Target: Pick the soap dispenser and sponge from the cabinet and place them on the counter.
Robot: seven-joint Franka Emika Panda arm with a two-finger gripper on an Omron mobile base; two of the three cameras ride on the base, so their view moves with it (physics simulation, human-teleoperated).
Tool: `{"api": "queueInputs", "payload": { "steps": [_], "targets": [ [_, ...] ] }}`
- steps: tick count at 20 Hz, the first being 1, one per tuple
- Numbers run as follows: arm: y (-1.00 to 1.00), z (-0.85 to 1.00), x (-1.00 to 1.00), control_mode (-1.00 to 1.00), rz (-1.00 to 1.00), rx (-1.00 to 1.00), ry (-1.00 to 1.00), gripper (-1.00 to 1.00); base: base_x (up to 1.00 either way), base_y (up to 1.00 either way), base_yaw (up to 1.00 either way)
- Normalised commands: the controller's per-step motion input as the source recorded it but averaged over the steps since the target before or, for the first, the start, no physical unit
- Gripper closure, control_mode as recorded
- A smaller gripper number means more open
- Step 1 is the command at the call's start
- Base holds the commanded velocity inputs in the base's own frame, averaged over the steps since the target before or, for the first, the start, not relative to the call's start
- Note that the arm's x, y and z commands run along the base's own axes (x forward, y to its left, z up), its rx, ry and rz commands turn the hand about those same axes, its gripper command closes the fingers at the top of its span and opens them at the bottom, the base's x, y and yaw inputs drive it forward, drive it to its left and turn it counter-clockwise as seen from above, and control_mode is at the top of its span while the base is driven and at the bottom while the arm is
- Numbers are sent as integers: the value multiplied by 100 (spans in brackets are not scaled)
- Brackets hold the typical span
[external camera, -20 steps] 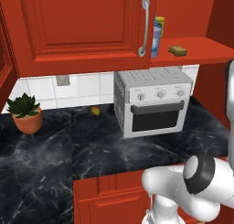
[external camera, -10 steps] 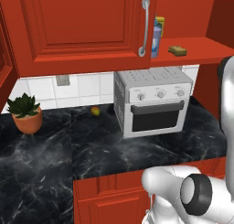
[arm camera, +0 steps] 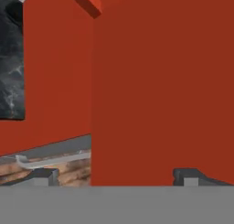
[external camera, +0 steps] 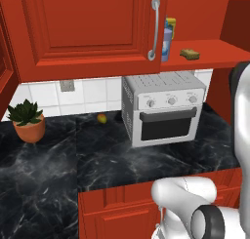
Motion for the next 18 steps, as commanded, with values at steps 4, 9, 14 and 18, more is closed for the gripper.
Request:
{"api": "queueInputs", "payload": {
  "steps": [4,9,14,18],
  "targets": [
    [27,-1,-2,-100,7,22,-7,-100,0,0,0],
    [34,0,-3,-100,8,20,-7,-100,0,0,0],
    [45,-3,-16,-100,10,15,-12,-100,0,0,0],
    [51,-16,-15,-100,9,7,-14,-100,0,0,0]
  ]
}}
